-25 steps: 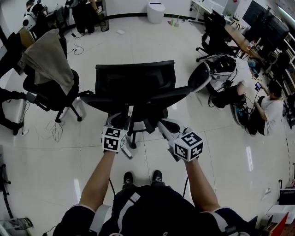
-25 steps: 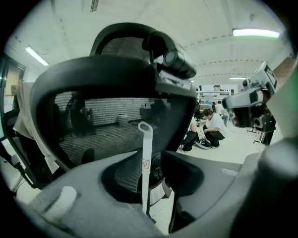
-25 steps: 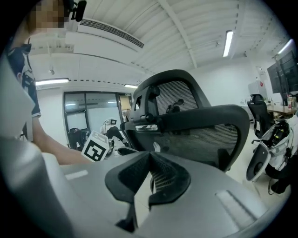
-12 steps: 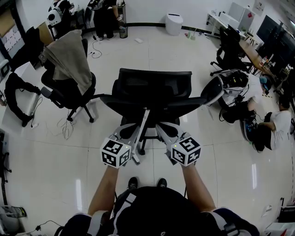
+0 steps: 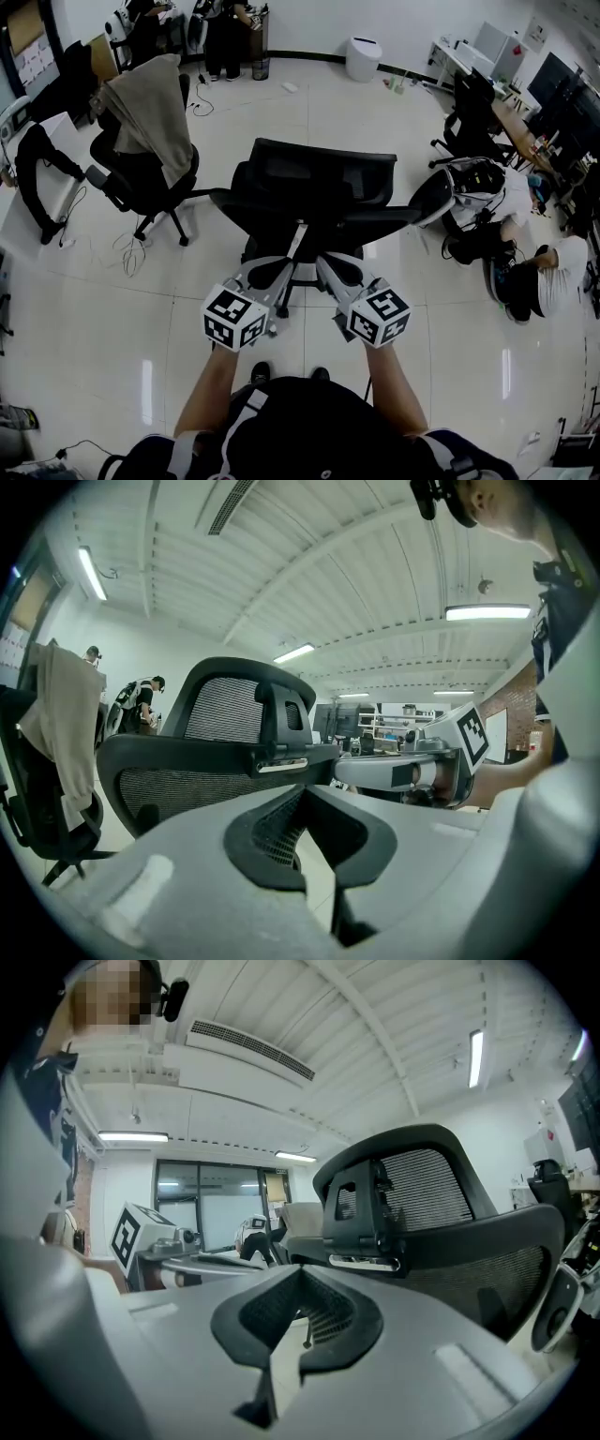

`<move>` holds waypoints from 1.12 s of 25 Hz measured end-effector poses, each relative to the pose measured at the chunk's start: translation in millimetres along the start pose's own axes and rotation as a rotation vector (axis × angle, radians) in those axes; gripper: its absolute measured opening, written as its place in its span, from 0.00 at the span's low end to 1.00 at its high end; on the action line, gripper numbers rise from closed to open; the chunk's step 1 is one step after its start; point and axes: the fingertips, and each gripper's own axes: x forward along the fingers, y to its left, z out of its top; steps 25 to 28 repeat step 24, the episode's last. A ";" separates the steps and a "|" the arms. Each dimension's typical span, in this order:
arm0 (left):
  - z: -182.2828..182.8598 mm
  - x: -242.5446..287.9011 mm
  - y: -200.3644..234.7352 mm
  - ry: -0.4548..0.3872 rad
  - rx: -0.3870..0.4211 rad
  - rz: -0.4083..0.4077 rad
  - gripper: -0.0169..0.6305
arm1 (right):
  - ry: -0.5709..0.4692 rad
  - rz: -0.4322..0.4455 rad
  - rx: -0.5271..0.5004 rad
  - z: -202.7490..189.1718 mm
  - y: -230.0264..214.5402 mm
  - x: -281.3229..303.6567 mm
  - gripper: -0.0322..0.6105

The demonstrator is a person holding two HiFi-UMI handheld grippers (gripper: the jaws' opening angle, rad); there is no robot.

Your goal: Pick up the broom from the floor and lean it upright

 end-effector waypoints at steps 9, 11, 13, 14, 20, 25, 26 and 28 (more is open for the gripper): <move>-1.8 -0.9 -2.4 0.016 -0.001 -0.009 0.03 | -0.005 -0.005 0.012 2.3 1.7 -5.6 0.06; -3.4 -0.6 -3.2 0.021 -0.001 -0.014 0.03 | -0.004 -0.004 0.011 2.4 2.6 -4.9 0.06; -5.4 -1.6 -2.8 0.028 -0.002 -0.018 0.03 | -0.002 -0.003 0.010 1.9 4.6 -3.4 0.06; -6.5 -2.2 -2.7 0.031 -0.002 -0.021 0.03 | 0.000 -0.003 0.010 1.4 5.5 -3.1 0.06; -10.0 -0.1 -7.9 0.042 -0.007 -0.032 0.03 | 0.003 0.000 0.008 1.4 5.0 -6.7 0.06; -9.3 1.6 -13.1 0.050 -0.009 -0.047 0.03 | 0.001 0.002 0.007 4.6 5.0 -8.8 0.06; -9.3 1.6 -13.1 0.050 -0.009 -0.047 0.03 | 0.001 0.002 0.007 4.6 5.0 -8.8 0.06; -9.3 1.6 -13.1 0.050 -0.009 -0.047 0.03 | 0.001 0.002 0.007 4.6 5.0 -8.8 0.06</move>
